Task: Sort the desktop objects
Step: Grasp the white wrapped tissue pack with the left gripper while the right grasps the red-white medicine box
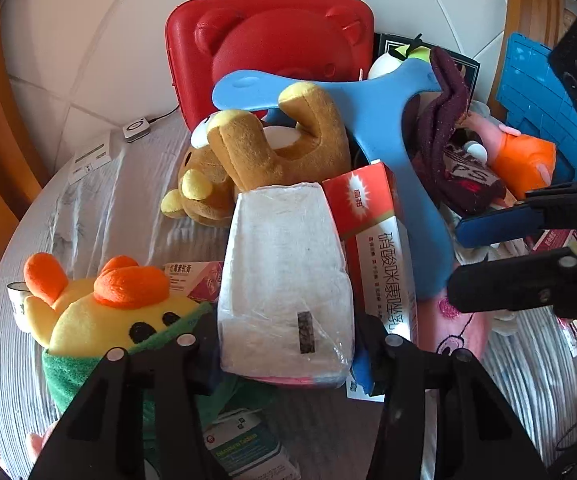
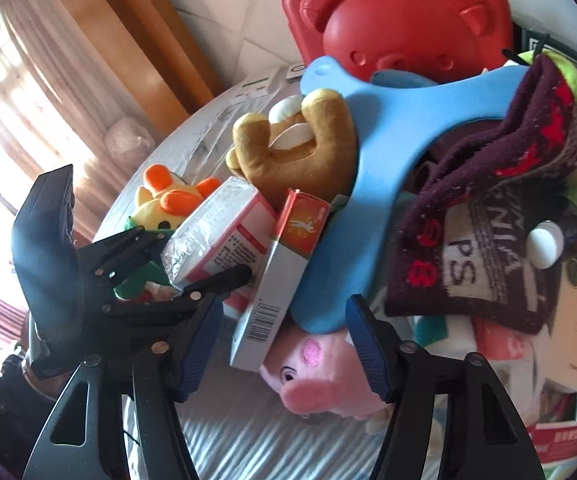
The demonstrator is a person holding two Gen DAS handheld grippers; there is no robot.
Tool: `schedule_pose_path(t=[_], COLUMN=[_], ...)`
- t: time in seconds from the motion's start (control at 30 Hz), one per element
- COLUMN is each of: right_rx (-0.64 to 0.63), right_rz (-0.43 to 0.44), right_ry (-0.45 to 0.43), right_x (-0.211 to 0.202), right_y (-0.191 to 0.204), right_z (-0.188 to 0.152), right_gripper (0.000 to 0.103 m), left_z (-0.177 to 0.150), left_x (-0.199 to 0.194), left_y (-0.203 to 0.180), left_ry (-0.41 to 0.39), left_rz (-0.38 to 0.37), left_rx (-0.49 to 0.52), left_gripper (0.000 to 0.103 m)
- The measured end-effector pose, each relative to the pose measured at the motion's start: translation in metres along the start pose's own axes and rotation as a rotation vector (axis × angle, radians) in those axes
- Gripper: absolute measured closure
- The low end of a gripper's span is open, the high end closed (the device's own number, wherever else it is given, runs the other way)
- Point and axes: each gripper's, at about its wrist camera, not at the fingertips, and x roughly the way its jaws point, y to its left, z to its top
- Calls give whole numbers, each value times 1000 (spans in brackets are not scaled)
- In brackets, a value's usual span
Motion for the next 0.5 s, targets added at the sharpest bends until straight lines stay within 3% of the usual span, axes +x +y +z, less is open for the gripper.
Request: schedule_pose_path(t=[0.03, 0.27, 0.43, 0.5], right_rx=[5, 47, 112, 98], right_rz=[25, 87, 101, 87], right_ry=[13, 59, 109, 108], right_x=[6, 36, 54, 52], right_y=[0, 0, -7, -5], right_z=[0, 5, 9, 7], right_gripper=[51, 63, 77, 78], left_z=[-1, -4, -3, -3], left_x=[-1, -3, -2, -2], left_y=[0, 7, 11, 11], left_ry=[3, -4, -4, -6], left_rz=[2, -8, -8, -8], left_rx=[2, -39, -59, -65], left_gripper=[55, 56, 56, 56])
